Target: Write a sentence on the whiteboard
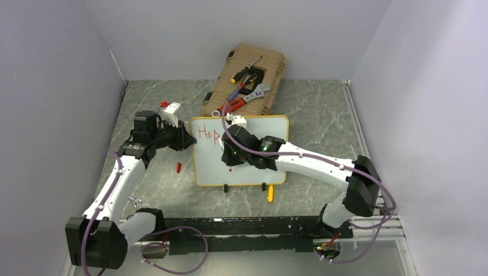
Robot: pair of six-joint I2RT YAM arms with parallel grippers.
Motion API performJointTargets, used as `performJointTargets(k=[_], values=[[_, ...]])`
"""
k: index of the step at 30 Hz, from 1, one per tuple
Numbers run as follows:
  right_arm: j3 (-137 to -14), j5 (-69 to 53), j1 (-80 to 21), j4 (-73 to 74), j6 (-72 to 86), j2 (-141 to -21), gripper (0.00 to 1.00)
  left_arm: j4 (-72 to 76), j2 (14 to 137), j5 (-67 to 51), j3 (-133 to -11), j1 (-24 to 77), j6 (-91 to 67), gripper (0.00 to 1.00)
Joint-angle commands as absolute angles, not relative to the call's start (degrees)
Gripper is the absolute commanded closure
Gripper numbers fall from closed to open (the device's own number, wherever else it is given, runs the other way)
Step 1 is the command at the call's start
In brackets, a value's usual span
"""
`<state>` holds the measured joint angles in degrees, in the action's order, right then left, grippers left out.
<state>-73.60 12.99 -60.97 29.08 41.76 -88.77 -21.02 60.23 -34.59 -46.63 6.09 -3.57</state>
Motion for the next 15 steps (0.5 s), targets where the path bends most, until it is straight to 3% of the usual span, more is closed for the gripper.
performJointTargets(k=[1,15], values=[[-72.48,14.14,-61.07,30.55,43.03,-88.02,1.0,-21.67,59.41,-36.3,-47.72,7.03,-2.02,1.0],[-73.65,17.96,-59.97,33.44,43.08,-87.03,1.0,-21.77,59.35,-36.12,-47.68,7.03,-2.01,1.0]])
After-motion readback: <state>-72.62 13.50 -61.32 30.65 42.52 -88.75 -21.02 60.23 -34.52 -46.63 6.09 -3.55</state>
